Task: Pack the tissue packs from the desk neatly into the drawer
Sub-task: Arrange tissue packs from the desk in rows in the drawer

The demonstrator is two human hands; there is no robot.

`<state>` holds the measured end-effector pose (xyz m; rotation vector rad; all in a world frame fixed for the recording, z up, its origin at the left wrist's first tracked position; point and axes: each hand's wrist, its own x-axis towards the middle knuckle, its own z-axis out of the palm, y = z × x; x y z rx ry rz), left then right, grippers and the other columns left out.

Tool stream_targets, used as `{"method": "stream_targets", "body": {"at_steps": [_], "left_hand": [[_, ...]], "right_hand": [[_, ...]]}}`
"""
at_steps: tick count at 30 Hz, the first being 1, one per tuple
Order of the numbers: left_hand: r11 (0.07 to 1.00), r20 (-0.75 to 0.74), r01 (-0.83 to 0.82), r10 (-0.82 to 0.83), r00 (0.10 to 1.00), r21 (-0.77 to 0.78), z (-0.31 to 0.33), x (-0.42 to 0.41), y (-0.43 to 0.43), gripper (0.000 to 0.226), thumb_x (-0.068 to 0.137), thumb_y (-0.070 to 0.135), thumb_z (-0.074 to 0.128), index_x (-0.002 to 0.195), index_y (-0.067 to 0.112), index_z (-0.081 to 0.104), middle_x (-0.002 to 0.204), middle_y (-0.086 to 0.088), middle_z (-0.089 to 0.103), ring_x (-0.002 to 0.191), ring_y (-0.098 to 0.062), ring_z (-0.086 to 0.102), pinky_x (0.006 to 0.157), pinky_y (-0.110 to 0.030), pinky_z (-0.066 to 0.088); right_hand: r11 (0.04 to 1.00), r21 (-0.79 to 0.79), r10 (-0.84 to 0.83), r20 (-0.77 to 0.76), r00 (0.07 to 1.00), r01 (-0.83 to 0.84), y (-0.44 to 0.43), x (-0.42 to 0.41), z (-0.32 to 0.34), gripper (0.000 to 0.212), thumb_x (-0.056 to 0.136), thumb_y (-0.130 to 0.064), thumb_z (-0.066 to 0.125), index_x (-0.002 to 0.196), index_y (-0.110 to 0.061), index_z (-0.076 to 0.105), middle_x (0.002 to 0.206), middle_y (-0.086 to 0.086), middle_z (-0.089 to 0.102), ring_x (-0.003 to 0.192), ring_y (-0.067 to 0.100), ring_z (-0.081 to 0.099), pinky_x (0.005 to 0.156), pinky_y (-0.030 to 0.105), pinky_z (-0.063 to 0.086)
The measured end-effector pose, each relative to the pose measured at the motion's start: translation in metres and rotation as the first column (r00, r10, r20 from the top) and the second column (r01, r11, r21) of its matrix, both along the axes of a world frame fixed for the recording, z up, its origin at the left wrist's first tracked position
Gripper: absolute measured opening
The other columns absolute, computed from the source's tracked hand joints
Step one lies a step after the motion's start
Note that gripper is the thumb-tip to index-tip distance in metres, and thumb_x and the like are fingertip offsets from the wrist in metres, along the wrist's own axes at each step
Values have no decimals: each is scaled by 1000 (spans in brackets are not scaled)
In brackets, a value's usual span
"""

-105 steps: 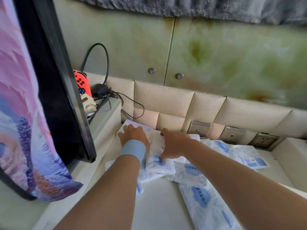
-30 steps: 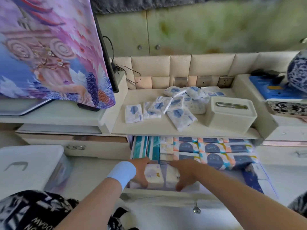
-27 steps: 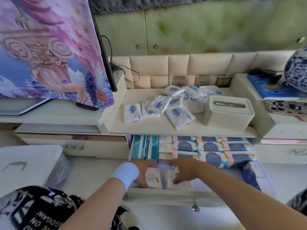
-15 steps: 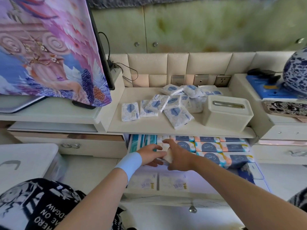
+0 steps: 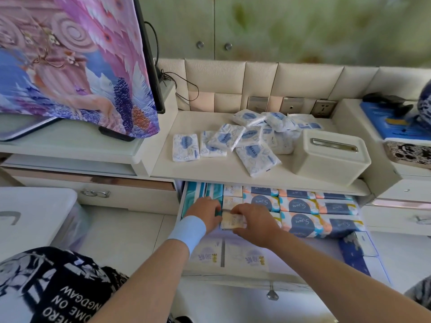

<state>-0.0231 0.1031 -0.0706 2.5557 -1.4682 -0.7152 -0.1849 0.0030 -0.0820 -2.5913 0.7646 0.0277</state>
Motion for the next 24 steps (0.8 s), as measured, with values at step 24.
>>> {"method": "stream_targets", "body": {"at_steps": [24], "left_hand": [[975,-25,122,-120,993,184,2,-3,34,31,96,25,48,121,30,65,126,0,62,107,-22,60,85,-30,50]], "right_hand": [[968,-8,246,-135,960,-249,8,16,-4,20,94,-31,49,104,-21,63,101,2,69,91,22,64,76,37,53]]}}
